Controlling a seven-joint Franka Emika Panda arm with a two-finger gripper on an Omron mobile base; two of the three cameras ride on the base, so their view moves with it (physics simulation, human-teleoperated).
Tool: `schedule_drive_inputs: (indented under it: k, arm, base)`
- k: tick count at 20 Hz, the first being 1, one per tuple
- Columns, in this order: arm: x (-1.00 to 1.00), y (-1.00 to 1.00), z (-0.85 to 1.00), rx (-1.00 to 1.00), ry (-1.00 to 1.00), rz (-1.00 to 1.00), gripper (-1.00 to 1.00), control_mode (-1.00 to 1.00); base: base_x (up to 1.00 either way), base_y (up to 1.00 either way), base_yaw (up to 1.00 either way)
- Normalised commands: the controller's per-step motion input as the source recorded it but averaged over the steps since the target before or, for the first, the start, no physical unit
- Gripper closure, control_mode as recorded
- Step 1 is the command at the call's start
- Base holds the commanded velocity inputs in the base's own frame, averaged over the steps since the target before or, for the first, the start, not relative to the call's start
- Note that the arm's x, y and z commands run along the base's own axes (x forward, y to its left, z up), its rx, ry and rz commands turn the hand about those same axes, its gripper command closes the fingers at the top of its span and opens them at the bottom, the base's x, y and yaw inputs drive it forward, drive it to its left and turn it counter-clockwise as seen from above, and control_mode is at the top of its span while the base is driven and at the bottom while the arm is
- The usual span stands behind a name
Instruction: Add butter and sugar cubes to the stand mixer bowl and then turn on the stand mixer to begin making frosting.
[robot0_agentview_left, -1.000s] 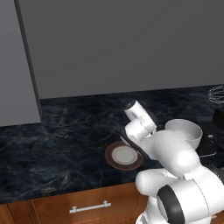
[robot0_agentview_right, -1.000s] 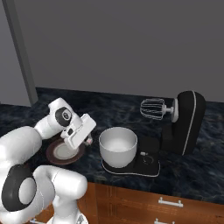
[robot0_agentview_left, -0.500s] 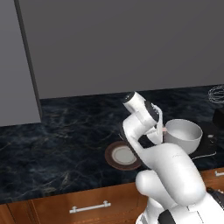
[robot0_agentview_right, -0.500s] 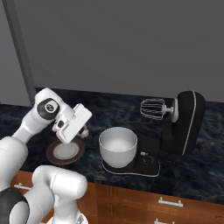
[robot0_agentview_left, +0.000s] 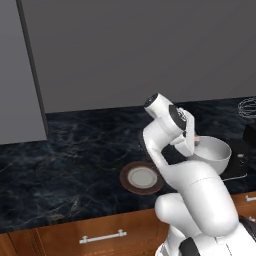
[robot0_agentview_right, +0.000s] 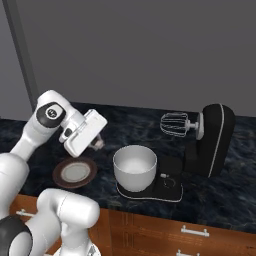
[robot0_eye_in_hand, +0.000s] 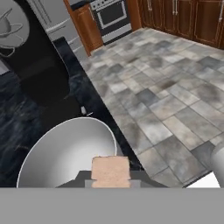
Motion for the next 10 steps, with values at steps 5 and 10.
schedule_drive_inputs:
  k: [5,10]
  arm:
    - [0.03,-0.48,0.10,0.06,0.05,0.00,1.00,-1.00]
    - [0.13,-0.63,-0.02,0.19,0.00,0.06,1.00,-1.00]
  base:
    - [0.00,0.00,0.00]
    - [0.00,0.00,0.00]
